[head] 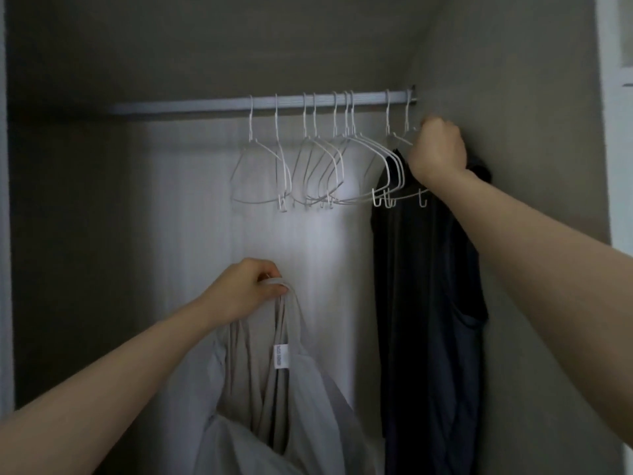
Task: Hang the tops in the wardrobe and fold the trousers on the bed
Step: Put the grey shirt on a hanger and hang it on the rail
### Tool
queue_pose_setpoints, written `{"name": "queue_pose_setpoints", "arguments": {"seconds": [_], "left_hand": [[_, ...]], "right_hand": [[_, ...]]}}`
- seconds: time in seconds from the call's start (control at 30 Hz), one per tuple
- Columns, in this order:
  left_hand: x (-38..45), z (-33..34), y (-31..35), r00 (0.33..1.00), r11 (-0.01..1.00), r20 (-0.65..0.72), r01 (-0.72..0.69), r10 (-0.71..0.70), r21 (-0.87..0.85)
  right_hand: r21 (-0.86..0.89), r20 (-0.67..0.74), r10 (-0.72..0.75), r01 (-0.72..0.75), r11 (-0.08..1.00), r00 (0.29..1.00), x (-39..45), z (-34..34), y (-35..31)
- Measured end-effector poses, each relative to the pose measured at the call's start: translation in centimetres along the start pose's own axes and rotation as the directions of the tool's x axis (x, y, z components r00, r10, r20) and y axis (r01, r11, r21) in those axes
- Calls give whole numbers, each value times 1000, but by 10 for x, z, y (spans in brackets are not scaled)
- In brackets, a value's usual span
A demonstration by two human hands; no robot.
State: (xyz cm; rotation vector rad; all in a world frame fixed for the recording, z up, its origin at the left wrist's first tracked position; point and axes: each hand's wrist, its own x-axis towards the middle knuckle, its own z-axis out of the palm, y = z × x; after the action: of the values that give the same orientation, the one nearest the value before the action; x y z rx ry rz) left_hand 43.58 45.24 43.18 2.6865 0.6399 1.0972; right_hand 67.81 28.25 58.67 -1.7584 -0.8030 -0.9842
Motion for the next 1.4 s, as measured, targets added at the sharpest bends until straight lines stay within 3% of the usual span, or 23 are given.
{"name": "queue_pose_setpoints", "arguments": {"seconds": [0.1, 0.23, 0.37, 0.57, 0.9, 1.07, 1.2, 1.4], "left_hand": [[5, 1, -8, 997, 1000, -80, 4, -2, 16], [14, 0, -12, 992, 994, -116, 46, -58, -100], [18, 1, -12, 985, 979, -130, 93, -117, -180], [11, 11, -12, 996, 997, -62, 69, -71, -37], [-16, 25, 13, 979, 984, -116, 156, -165, -83], [-43, 28, 30, 965, 972, -117, 233, -235, -31], [-68, 30, 47, 953, 960, -114, 279, -280, -30], [-110, 42, 75, 919, 928, -124, 370, -374, -51]], "right_hand": [[-11, 123, 136, -136, 991, 983, 13, 15, 5], [46, 229, 235, -252, 967, 945, 19, 27, 6], [211, 176, 255, -289, 934, 951, 21, 35, 2], [342, 114, 267, -290, 894, 957, 26, 26, -2], [578, 113, 322, -326, 748, 940, -42, -7, 10], [713, 220, 320, -375, 593, 922, -99, -47, 18], [699, 343, 297, -454, 553, 891, -146, -78, 32], [598, 653, 261, -696, 398, 710, -205, -135, 57]]}}
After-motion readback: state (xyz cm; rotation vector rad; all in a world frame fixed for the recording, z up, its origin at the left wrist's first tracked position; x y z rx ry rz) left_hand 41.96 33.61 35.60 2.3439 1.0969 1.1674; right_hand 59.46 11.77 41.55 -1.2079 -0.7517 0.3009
